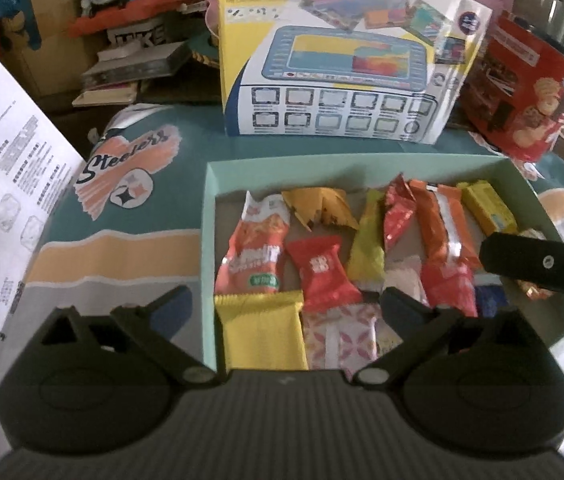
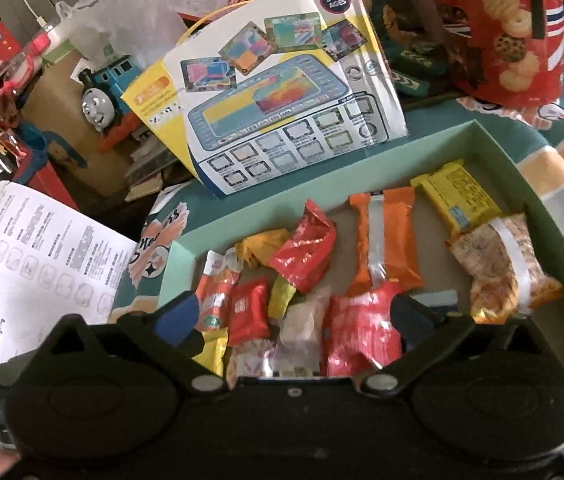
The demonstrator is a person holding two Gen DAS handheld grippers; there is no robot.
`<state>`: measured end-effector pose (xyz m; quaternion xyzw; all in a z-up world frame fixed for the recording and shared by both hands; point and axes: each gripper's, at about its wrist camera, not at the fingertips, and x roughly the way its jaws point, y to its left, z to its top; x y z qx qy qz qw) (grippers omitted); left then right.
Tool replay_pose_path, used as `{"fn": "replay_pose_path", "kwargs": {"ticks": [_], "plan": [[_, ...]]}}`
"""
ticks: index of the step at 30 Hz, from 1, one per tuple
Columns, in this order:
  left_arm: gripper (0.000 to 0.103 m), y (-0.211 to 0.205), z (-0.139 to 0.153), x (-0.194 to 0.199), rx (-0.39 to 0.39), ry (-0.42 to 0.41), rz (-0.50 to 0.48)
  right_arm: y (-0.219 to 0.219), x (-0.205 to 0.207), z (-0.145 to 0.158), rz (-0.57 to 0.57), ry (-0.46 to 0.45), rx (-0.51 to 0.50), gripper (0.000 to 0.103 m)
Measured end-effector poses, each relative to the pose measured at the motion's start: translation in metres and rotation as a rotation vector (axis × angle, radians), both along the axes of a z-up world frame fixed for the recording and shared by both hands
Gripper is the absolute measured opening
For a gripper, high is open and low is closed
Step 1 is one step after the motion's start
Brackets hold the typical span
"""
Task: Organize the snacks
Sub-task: 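Grasp pink-white candy with left tool while right tool grasps brown chocolate packet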
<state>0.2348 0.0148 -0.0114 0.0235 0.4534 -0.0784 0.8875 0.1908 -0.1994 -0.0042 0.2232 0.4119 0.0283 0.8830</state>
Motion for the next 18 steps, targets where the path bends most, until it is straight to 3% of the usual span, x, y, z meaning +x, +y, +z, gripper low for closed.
{"fn": "replay_pose_path", "kwargs": {"ticks": [10, 18], "plan": [[0.103, -0.003, 0.017, -0.058, -0.025, -0.006, -0.028, -0.022, -0.068, 0.012, -0.042, -0.012, -0.001, 0.103], [0.103, -0.005, -0.006, -0.103, -0.019, 0.059, -0.049, -0.033, -0.119, -0.006, -0.075, 0.029, 0.024, 0.103]]}}
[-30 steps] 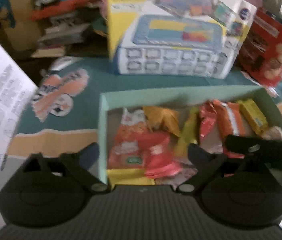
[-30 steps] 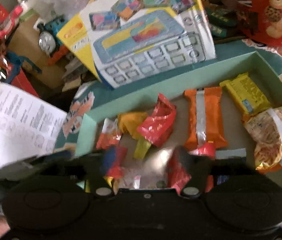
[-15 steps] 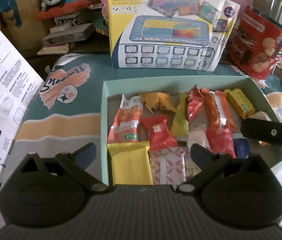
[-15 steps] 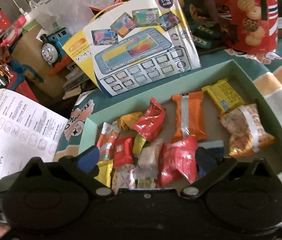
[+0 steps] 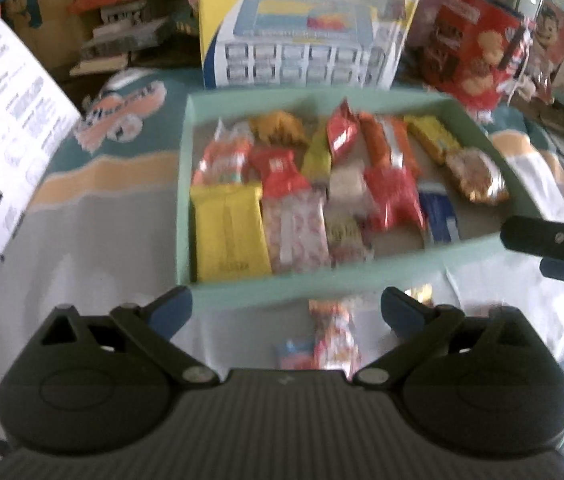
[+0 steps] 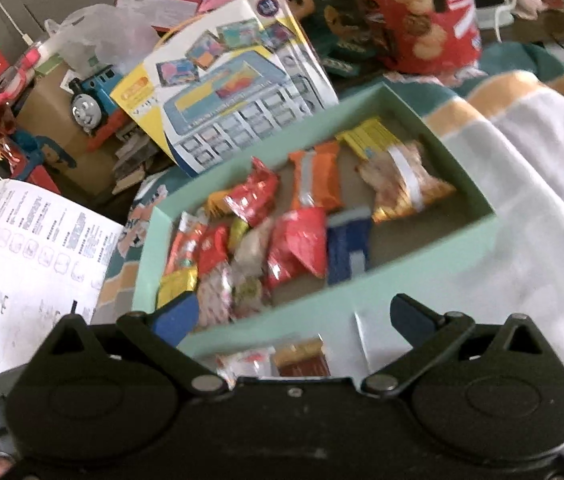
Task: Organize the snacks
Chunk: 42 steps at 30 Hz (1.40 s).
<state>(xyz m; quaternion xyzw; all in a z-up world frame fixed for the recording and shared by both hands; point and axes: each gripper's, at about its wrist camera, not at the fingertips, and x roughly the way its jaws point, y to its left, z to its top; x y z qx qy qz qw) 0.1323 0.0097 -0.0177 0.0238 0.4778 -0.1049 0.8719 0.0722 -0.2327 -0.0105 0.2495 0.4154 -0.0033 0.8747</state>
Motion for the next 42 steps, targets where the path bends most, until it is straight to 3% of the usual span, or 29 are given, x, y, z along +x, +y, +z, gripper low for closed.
{"fn": "replay_pose_path", "kwargs": {"ticks": [11, 16, 19, 21, 22, 23, 24, 26, 27, 36, 39, 42], "plan": [[0.102, -0.005, -0.043, -0.019, 0.064, 0.05, -0.051, 0.018, -0.023, -0.039, 0.026, 0.079, 0.001, 0.103], [0.094, -0.018, -0.048, -0.008, 0.062, 0.04, -0.071, 0.023, -0.022, -0.042, 0.014, 0.079, -0.042, 0.095], [0.083, -0.027, -0.051, -0.001, 0.054, 0.048, -0.088, 0.02, -0.021, -0.045, -0.003, 0.085, -0.055, 0.09], [0.069, -0.031, -0.057, 0.003, 0.039, 0.064, -0.102, 0.02, -0.018, -0.048, -0.002, 0.094, -0.057, 0.088], [0.05, -0.031, -0.06, 0.004, 0.031, 0.072, -0.109, 0.02, -0.017, -0.05, 0.004, 0.099, -0.06, 0.086], [0.041, -0.03, -0.063, 0.003, 0.031, 0.071, -0.112, 0.021, -0.016, -0.051, 0.01, 0.103, -0.064, 0.079], [0.039, -0.029, -0.062, 0.001, 0.038, 0.05, -0.114, 0.023, -0.015, -0.052, 0.02, 0.109, -0.064, 0.075], [0.037, -0.023, -0.062, -0.002, 0.025, 0.048, -0.114, 0.028, -0.013, -0.055, 0.047, 0.119, -0.066, 0.063], [0.037, -0.018, -0.062, -0.004, 0.014, 0.051, -0.111, 0.032, -0.012, -0.056, 0.066, 0.12, -0.074, 0.062], [0.037, 0.027, -0.06, -0.014, -0.075, 0.098, -0.013, 0.077, 0.001, -0.064, 0.19, 0.102, -0.242, 0.061], [0.037, 0.028, -0.061, -0.014, -0.084, 0.099, -0.01, 0.094, 0.003, -0.068, 0.244, 0.094, -0.353, 0.061], [0.037, 0.028, -0.062, -0.013, -0.086, 0.097, -0.009, 0.111, -0.002, -0.072, 0.308, 0.059, -0.504, 0.044]]}}
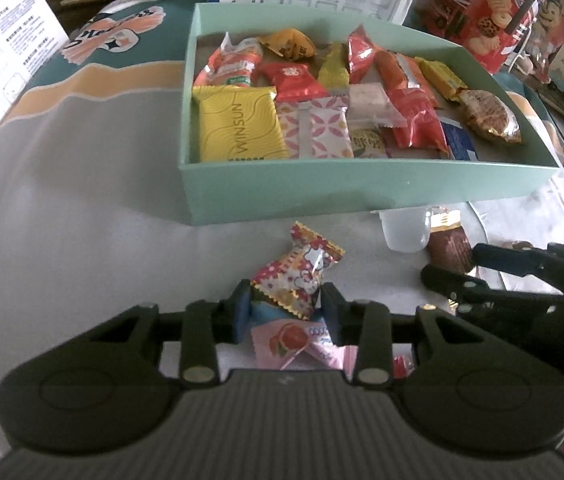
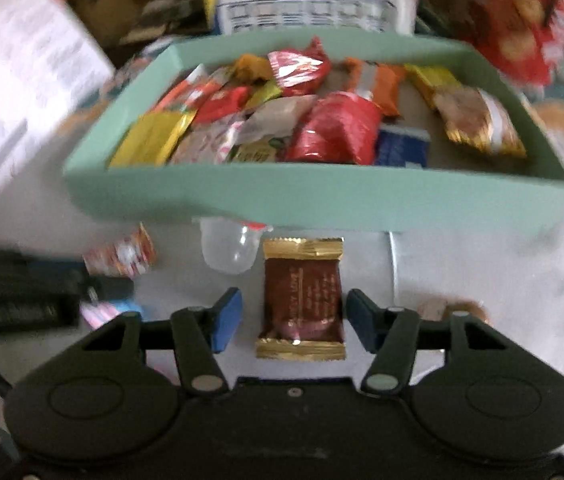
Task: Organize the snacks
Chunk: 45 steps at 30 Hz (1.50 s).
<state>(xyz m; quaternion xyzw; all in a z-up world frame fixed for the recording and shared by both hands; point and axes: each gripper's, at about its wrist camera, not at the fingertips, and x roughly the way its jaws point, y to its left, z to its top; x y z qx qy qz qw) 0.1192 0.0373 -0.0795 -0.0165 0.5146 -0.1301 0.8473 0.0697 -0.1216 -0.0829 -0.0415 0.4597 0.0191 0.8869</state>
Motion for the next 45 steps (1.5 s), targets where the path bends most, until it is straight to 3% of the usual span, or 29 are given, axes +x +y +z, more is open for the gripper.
{"fn": "replay_pose_path", "kwargs": {"ticks": [2, 6, 7, 8, 9, 22, 24, 25, 26, 28, 35, 37, 39, 40, 45], "plan": [[0.037, 0.0, 0.0, 0.0, 0.0, -0.001, 0.002, -0.001, 0.0, 0.002, -0.005, 0.007, 0.022, 0.037], [0.034, -0.001, 0.002, -0.001, 0.003, -0.005, 0.007, -0.019, 0.0, 0.007, -0.073, 0.039, 0.132, 0.036], [0.026, -0.001, 0.003, -0.003, 0.003, -0.011, 0.01, -0.025, -0.001, 0.009, -0.091, 0.045, 0.163, 0.036], [0.011, -0.001, 0.005, -0.005, 0.005, -0.024, 0.012, -0.03, -0.002, 0.01, -0.107, 0.048, 0.187, 0.036], [0.008, -0.002, 0.008, -0.007, 0.007, -0.028, 0.007, -0.034, -0.006, 0.011, -0.116, 0.047, 0.204, 0.036], [0.007, 0.0, 0.014, -0.023, 0.008, -0.026, -0.006, -0.052, -0.025, 0.022, -0.144, 0.012, 0.269, 0.036], [0.008, 0.0, 0.014, -0.025, 0.018, -0.027, -0.006, -0.052, -0.025, 0.02, -0.144, 0.016, 0.276, 0.036], [0.016, 0.0, 0.014, -0.025, 0.027, -0.023, -0.005, -0.051, -0.027, 0.02, -0.145, 0.019, 0.277, 0.036], [0.034, 0.001, 0.013, -0.025, 0.037, -0.018, 0.001, -0.051, -0.028, 0.02, -0.144, 0.021, 0.278, 0.037], [0.054, 0.006, 0.015, -0.027, 0.059, -0.038, 0.028, -0.051, -0.028, 0.019, -0.14, 0.026, 0.279, 0.037], [0.055, 0.0, 0.011, -0.006, 0.141, -0.058, -0.05, -0.048, -0.028, 0.016, -0.145, 0.039, 0.282, 0.037], [0.049, -0.009, 0.003, -0.002, 0.167, -0.049, -0.096, -0.048, -0.028, 0.016, -0.146, 0.041, 0.282, 0.037], [0.026, -0.016, 0.001, -0.004, 0.156, -0.054, -0.136, -0.05, -0.028, 0.016, -0.151, 0.041, 0.283, 0.037], [0.022, -0.018, 0.001, -0.006, 0.15, -0.059, -0.15, -0.052, -0.028, 0.015, -0.153, 0.042, 0.284, 0.037], [0.021, -0.02, 0.009, -0.015, 0.117, -0.062, -0.12, -0.056, -0.028, 0.018, -0.166, 0.027, 0.305, 0.037]]}}
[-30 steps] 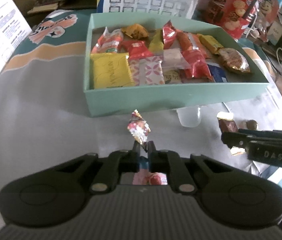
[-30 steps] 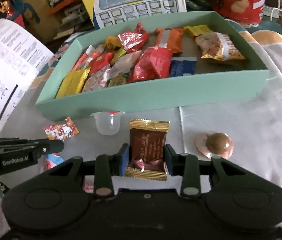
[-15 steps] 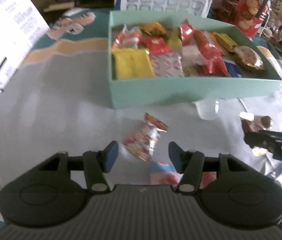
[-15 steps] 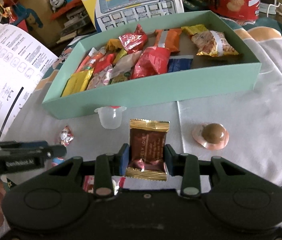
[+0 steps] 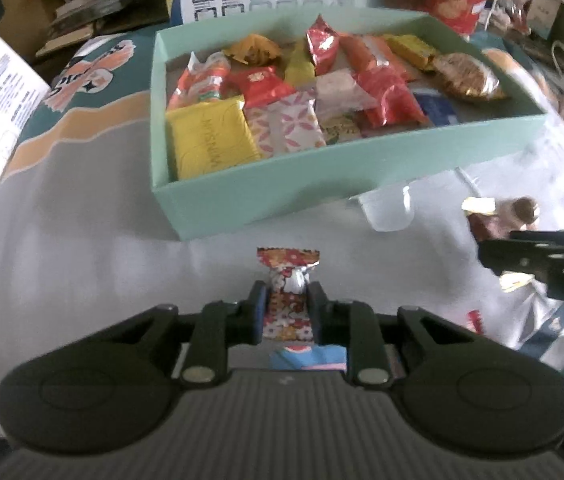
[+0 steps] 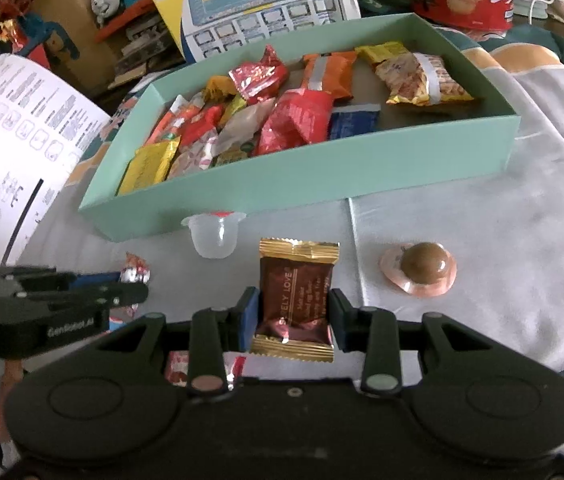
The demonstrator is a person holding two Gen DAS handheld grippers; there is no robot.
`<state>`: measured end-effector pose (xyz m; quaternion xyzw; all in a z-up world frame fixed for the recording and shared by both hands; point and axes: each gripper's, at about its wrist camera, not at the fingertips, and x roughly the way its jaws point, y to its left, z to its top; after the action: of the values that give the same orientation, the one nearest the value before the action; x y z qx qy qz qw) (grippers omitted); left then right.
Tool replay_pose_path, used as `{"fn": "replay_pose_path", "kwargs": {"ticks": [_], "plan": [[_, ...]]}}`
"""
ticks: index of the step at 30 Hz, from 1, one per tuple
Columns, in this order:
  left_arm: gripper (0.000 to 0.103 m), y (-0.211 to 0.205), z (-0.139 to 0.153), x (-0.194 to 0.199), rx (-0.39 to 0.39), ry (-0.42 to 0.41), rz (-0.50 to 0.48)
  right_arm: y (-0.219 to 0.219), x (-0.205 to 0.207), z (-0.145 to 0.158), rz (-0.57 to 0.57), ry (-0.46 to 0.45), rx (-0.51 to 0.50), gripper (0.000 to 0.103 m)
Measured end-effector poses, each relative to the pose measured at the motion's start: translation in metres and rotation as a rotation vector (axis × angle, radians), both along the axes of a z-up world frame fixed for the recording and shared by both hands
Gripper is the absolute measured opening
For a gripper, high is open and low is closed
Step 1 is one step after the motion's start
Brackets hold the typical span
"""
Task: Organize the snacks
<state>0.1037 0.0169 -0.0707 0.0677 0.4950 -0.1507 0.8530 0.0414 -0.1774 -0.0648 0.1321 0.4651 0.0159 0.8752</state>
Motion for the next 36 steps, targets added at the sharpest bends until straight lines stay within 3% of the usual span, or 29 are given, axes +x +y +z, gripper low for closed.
{"fn": "replay_pose_path", "kwargs": {"ticks": [5, 11, 17, 24, 25, 26, 27, 28, 29, 36], "plan": [[0.021, -0.004, 0.038, -0.003, -0.088, -0.052, -0.033, -0.011, 0.0, 0.018, -0.023, -0.052, 0.047, 0.037], [0.021, -0.039, 0.07, 0.034, -0.134, -0.121, -0.064, -0.035, 0.022, 0.055, -0.072, -0.148, 0.073, 0.037], [0.021, -0.081, 0.072, 0.078, -0.161, -0.096, -0.078, -0.065, 0.06, 0.073, -0.14, -0.184, 0.061, 0.037], [0.023, -0.109, 0.056, 0.101, -0.154, -0.066, -0.1, -0.084, 0.089, 0.056, -0.167, -0.141, 0.063, 0.042], [0.03, -0.111, 0.053, 0.102, -0.148, -0.063, -0.096, -0.084, 0.093, 0.052, -0.173, -0.135, 0.065, 0.047], [0.056, -0.112, 0.05, 0.103, -0.134, -0.061, -0.09, -0.085, 0.095, 0.05, -0.18, -0.13, 0.074, 0.061], [0.071, -0.113, 0.048, 0.104, -0.116, -0.062, -0.076, -0.086, 0.094, 0.048, -0.188, -0.129, 0.08, 0.071], [0.091, -0.111, 0.047, 0.103, -0.105, -0.076, -0.062, -0.087, 0.092, 0.049, -0.199, -0.138, 0.081, 0.089], [0.099, -0.109, 0.047, 0.102, -0.092, -0.093, -0.045, -0.086, 0.088, 0.05, -0.207, -0.153, 0.079, 0.098], [0.103, -0.087, 0.049, 0.098, -0.086, -0.081, 0.021, -0.086, 0.074, 0.054, -0.234, -0.169, 0.098, 0.103]]}}
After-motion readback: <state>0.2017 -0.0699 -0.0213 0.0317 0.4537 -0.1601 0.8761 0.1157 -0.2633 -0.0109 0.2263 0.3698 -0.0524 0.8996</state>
